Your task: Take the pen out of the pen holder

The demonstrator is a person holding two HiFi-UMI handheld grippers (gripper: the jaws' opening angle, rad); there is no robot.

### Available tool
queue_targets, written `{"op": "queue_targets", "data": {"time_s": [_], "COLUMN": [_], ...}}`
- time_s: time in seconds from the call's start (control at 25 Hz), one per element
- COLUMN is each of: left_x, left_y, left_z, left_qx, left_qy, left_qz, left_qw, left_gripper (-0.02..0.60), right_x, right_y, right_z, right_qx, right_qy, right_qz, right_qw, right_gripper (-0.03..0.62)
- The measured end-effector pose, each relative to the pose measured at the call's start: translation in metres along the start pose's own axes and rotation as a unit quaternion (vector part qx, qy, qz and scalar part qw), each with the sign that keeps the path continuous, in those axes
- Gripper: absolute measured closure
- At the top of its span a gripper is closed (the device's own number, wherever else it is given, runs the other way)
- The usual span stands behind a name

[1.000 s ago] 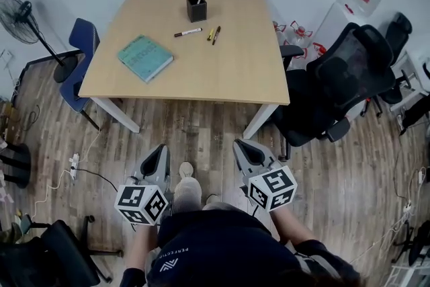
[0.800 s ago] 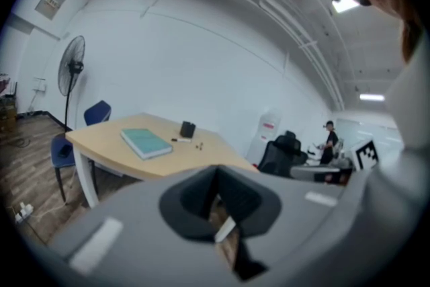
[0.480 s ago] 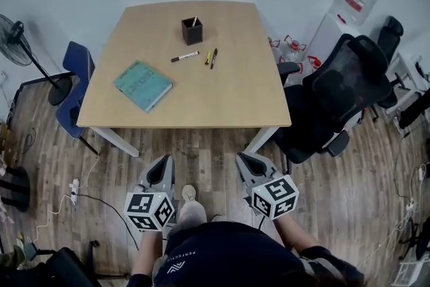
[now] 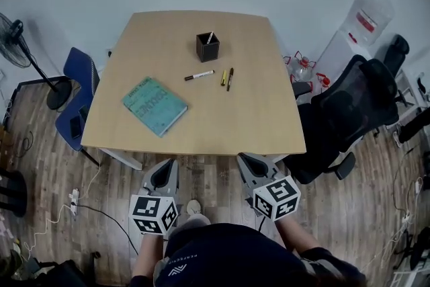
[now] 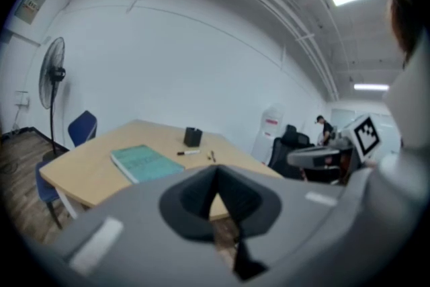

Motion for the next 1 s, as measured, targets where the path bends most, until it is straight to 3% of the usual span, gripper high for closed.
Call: {"op": "queue_targets", "data": {"time_s": [0.52,1.0], "left_x": [0.083,0.096], "left_y": [-0.019,-0.040], "left_z": [-0.045,-0.120], "left_qx": [0.026,0.027], "left_qy": [0.005,-0.002], "left_qz": [-0.018,-0.020], "left_qw": [0.9995,0.9994], "left_gripper": [0.575,0.575], "right_x": [-0.004,-0.058], "right_y": [-0.019,-0.064], "right_z": [-0.103,-0.160], "right_qx": [0.010,0.010], "right_qy": [0.001,-0.035], "right_qz": [0.012,0.039], "right_qw": [1.000,0.999], "right_gripper": [0.594,0.592]}}
Point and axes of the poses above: the fingertips, and each gripper's own axes: z backward along the fingers, x to its left, y out of its underside, the point moved 3 cm from there along z, backward along the fingers, and after that the axes turned 10 degrees about -x, right-handed, at the moved point
